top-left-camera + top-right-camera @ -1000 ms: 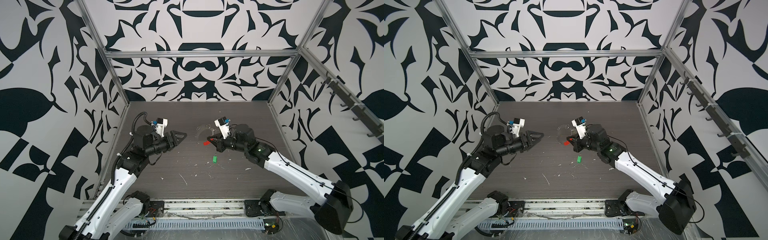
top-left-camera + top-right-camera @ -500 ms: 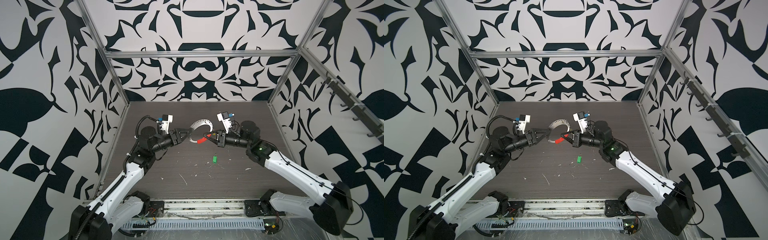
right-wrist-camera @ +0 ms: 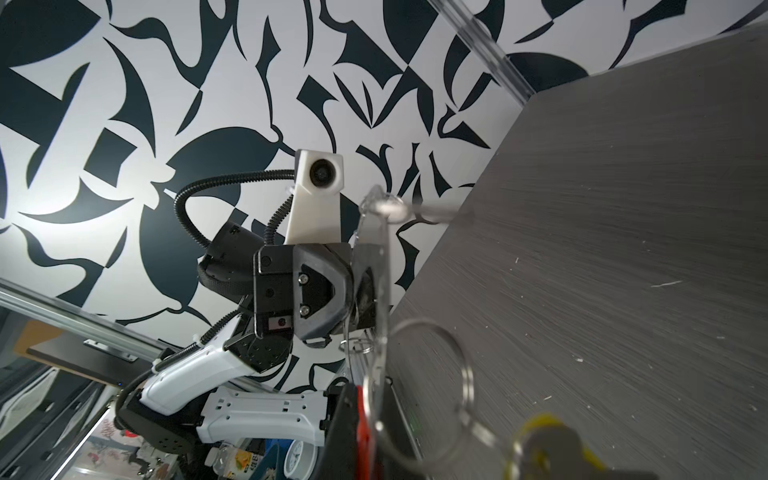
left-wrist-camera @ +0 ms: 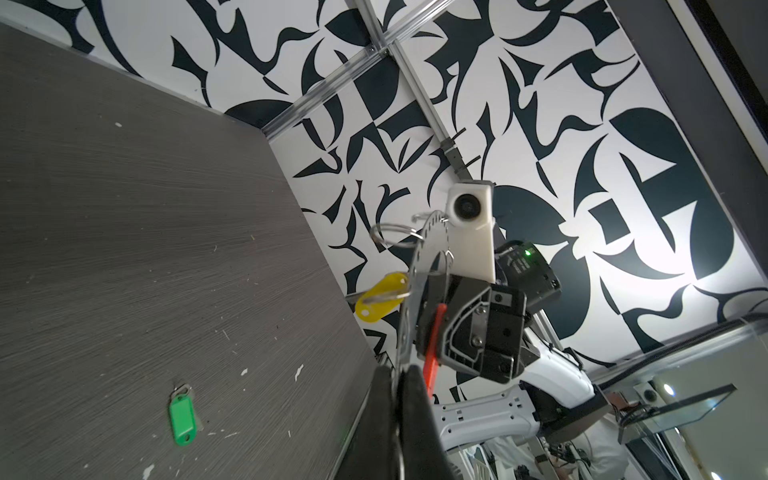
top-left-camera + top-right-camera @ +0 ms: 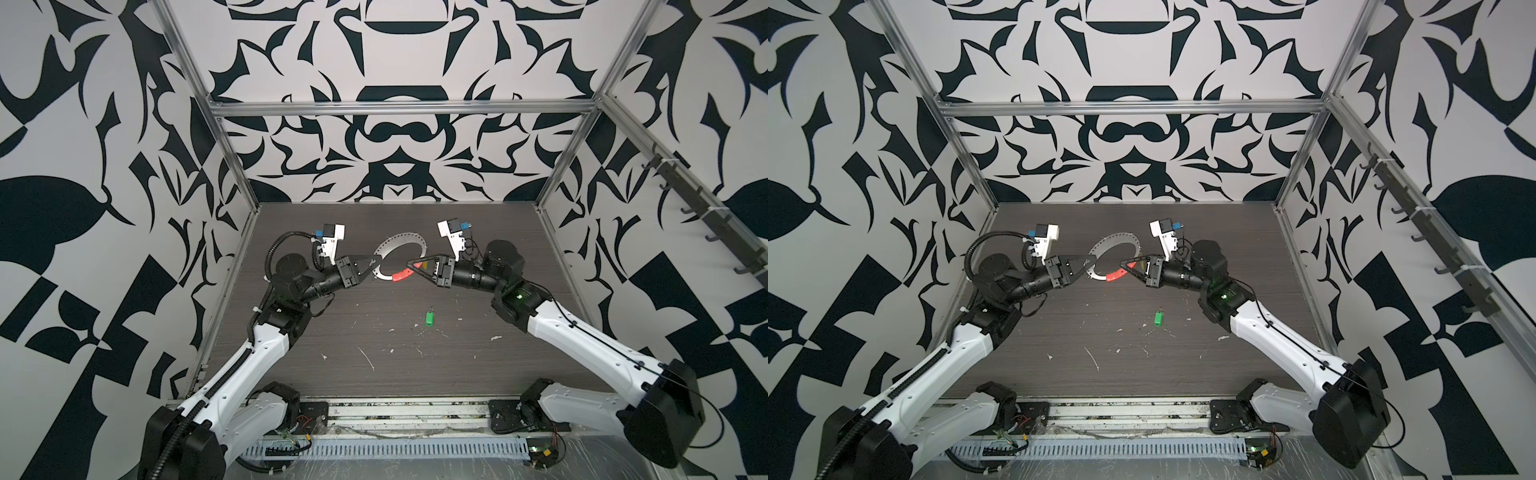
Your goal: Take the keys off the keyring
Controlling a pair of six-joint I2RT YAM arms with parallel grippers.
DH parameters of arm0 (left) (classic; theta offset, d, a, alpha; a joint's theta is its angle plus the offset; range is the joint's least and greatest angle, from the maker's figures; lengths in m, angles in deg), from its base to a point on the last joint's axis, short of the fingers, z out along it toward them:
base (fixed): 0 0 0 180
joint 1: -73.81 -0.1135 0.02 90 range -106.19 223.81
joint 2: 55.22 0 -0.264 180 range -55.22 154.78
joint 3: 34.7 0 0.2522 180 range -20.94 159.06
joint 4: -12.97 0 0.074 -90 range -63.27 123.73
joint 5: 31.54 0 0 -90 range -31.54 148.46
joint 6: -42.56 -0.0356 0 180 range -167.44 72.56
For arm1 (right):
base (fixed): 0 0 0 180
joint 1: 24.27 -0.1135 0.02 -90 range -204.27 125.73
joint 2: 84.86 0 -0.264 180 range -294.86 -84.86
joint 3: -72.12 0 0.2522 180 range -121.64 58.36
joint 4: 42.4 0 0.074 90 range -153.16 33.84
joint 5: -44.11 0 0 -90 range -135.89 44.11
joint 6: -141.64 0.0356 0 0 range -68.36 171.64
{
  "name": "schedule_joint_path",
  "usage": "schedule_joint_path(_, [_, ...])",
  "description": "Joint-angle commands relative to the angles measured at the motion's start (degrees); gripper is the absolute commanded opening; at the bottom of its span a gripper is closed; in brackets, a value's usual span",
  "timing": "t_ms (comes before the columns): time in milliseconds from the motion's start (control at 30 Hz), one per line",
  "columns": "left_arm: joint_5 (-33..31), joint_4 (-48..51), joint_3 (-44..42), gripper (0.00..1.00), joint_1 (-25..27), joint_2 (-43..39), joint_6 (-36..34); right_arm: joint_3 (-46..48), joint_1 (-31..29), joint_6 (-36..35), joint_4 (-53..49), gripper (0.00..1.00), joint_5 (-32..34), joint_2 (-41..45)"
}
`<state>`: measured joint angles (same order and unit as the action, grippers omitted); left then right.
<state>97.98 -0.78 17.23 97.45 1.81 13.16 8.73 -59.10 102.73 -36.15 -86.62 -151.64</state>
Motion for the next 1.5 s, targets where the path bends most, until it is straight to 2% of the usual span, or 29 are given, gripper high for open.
schedule_joint_path(0, [-3.0,7.4,2.2,0.00,0.2,-0.6,0.1,0.6,-0.5,-5.5,-0.5,0.15,0.1,1.7])
schedule_joint_path(67, [-3.3,11.2,3.5,0.00,0.2,-1.6,-0.9,0.6,-0.5,-10.1,-6.6,0.30,0.9,3.9])
schedule_joint_path(167, [-3.7,18.0,5.9,0.00,0.1,-3.6,-2.9,1.3,-0.5,-15.6,-13.1,0.40,1.8,7.1])
schedule_joint_path(400, [-3.8,40.3,16.2,0.00,0.2,-5.0,-10.4,4.1,-0.5,-25.2,-23.1,0.42,8.6,14.2])
schedule_joint_path(600, [-1.5,53.3,23.3,0.00,0.1,-2.9,-15.9,6.9,-0.5,-29.8,-20.9,0.38,16.0,19.8])
schedule_joint_path(733, [3.4,55.2,25.1,0.00,0.1,-1.9,-17.9,7.9,-0.5,-32.6,-17.0,0.33,16.8,21.5])
schedule_joint_path(900, [7.9,54.8,25.7,0.00,0.0,-1.5,-19.3,8.2,-0.6,-34.8,-12.9,0.36,12.3,21.9])
schedule_joint_path(1267, [10.7,53.4,25.8,0.00,0.1,-1.5,-19.4,6.7,-0.6,-38.3,-13.8,0.40,8.0,20.5])
schedule_joint_path(1467, [10.7,52.9,25.7,0.00,0.0,-1.8,-19.1,6.6,-0.7,-38.7,-13.8,0.40,8.0,20.4])
